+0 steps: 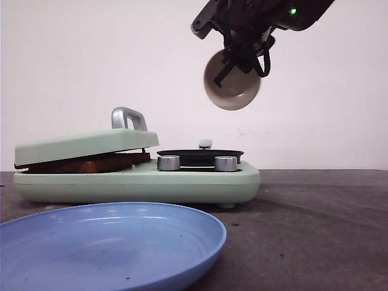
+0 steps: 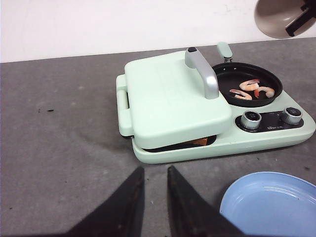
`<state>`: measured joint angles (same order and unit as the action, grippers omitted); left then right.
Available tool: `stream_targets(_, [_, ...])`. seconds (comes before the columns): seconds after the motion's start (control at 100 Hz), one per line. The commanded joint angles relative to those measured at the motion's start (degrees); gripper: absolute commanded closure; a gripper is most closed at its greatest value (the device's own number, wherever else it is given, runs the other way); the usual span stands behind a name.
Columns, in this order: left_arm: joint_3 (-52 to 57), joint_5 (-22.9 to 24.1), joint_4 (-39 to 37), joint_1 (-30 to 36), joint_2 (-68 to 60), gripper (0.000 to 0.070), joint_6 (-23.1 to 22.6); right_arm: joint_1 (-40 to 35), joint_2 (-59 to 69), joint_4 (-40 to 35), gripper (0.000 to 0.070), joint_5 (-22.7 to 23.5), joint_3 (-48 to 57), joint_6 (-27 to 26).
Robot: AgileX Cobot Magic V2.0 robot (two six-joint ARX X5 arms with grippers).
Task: Make breakfast with bread and shrimp
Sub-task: 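Carry the empty bowl back and lower it onto the table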
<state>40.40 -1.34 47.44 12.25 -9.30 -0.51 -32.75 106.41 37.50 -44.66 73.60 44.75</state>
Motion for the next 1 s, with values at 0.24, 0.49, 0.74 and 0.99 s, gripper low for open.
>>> stream_targets(0.24, [0.35, 0.28, -0.66, 0.09, 0.02, 0.0671, -0.28, 0.17, -4.94, -23.41, 0.0696, -3.06, 1.09, -19.47])
stream_targets(0.49, [0.35, 0.28, -0.46, 0.09, 0.02, 0.0671, -0.24, 6.01, -12.92, -44.30, 0.0696, 6.99, 1.14, -33.83])
stream_targets(0.74, [0.35, 0.31, -0.44, 0.09, 0.02, 0.0671, -0.15, 15.39, -17.68, -64.04, 0.0697, 29.77, 1.20, -53.09])
stream_targets(0.99, [0.35, 0.31, -0.44, 0.09, 0.02, 0.0671, -0.11, 24.17, -17.20, -72.63, 0.0697, 50.03, 1.20, -57.90])
